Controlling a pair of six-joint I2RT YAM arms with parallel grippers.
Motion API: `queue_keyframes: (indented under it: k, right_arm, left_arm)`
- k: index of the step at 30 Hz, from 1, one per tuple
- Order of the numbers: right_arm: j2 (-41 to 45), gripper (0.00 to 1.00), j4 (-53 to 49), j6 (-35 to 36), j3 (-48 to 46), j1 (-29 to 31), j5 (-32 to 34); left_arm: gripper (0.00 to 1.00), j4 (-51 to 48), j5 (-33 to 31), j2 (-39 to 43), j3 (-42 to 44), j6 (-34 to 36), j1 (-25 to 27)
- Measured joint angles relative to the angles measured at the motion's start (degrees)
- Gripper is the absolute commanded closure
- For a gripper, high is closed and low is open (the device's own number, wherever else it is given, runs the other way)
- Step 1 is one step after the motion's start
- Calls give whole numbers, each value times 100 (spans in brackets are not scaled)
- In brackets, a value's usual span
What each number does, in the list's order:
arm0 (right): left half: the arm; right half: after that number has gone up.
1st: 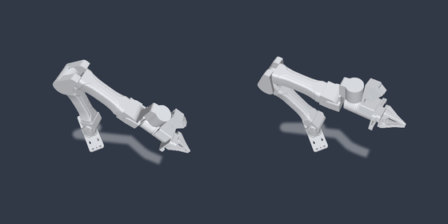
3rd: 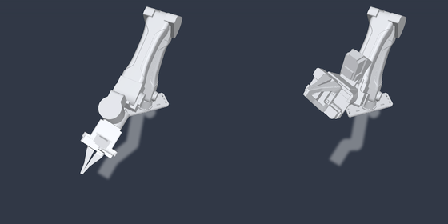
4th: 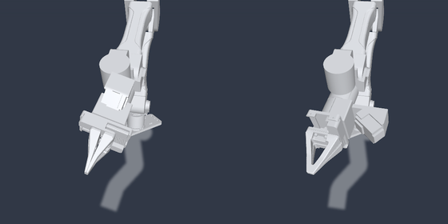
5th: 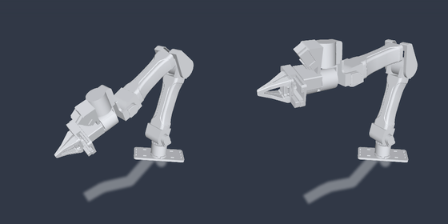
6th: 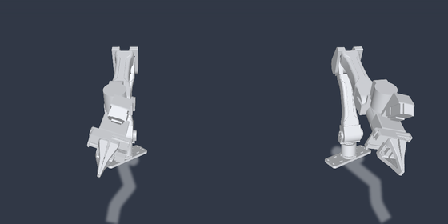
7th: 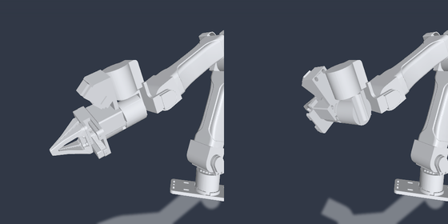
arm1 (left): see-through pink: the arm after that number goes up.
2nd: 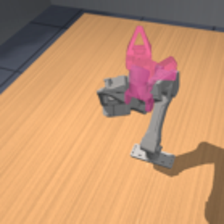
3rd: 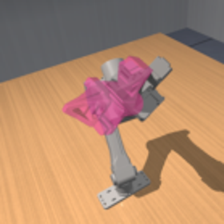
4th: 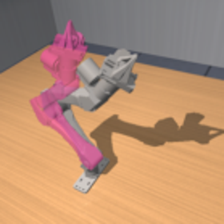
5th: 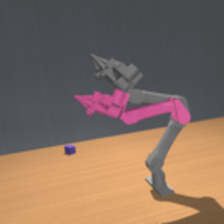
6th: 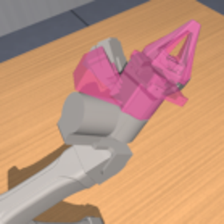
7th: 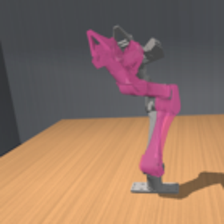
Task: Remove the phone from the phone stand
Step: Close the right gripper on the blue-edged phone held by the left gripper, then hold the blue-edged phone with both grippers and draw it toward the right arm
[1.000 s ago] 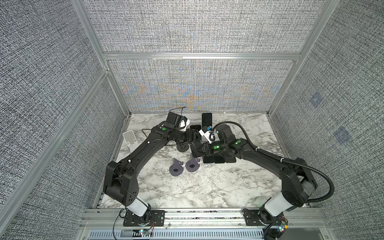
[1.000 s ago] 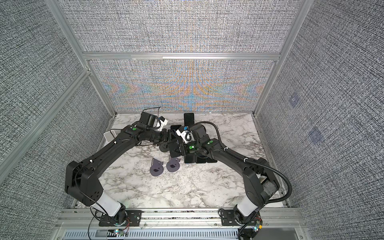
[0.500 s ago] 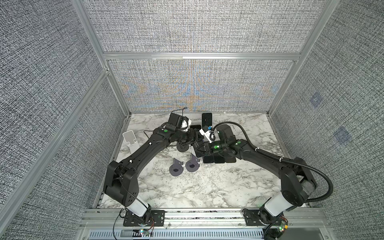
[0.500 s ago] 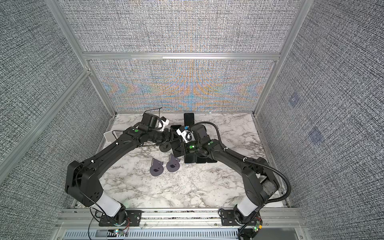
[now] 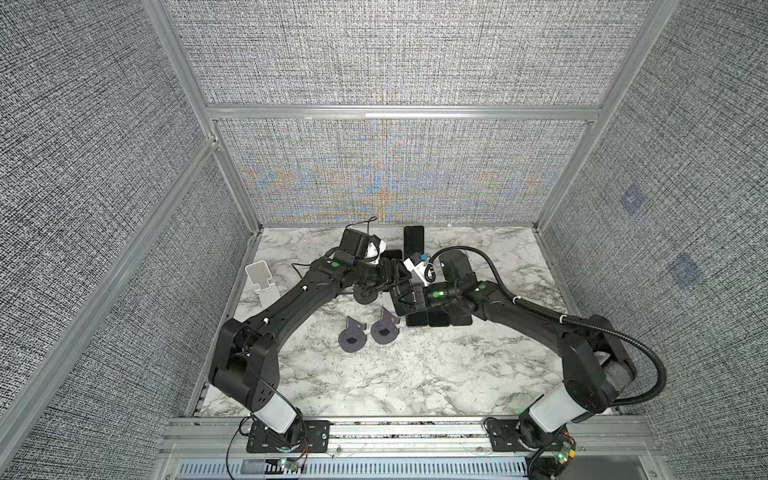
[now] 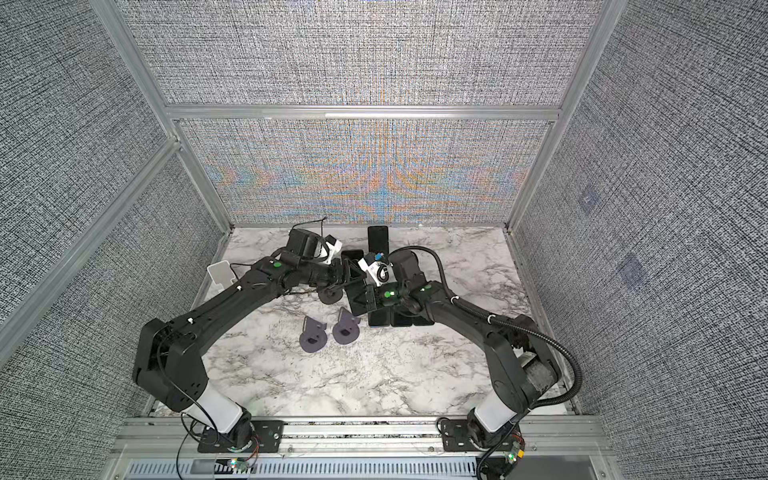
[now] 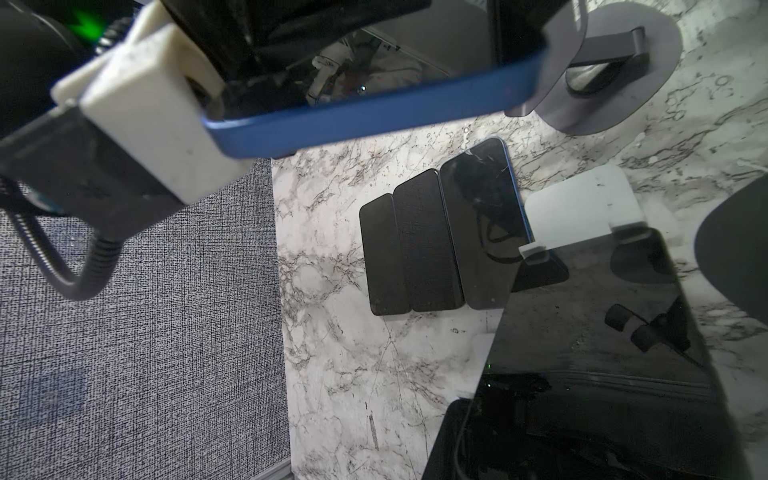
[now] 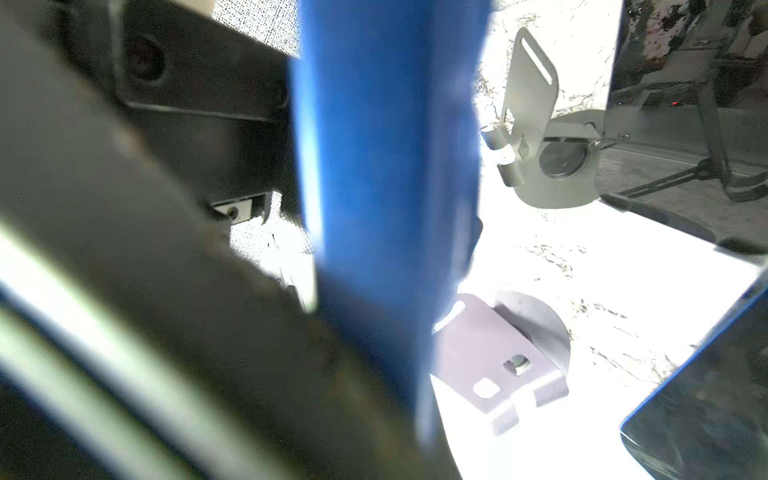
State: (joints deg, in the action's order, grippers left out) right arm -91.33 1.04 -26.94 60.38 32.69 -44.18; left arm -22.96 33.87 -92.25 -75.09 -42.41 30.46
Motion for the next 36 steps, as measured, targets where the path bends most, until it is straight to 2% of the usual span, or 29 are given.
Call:
queue_keyframes:
  k: [3, 10, 22, 27, 33, 36]
  right_arm:
    - [17, 100, 48, -42, -31, -24, -44]
    - [70, 100, 17, -181, -44, -66, -48]
    - [136, 100, -98, -389, -240, -190, 46]
    - [391, 100, -55, -420, -350, -269, 17]
    - [841, 100, -173, -428, -647, -592, -295]
    - [1073, 100, -175, -433, -682, -804, -601]
  left_arm:
    - [37, 20, 28, -11, -7, 0, 0]
    - [19, 13, 39, -28, -76, 39, -4]
    - [12, 55, 4, 2, -79, 26, -17]
    - [9, 61, -164, 391, -20, 127, -37]
    - [8, 1176, -125, 1102, 1108, -7, -164]
    - [16, 2240, 2, 1311, 1781, -175, -164]
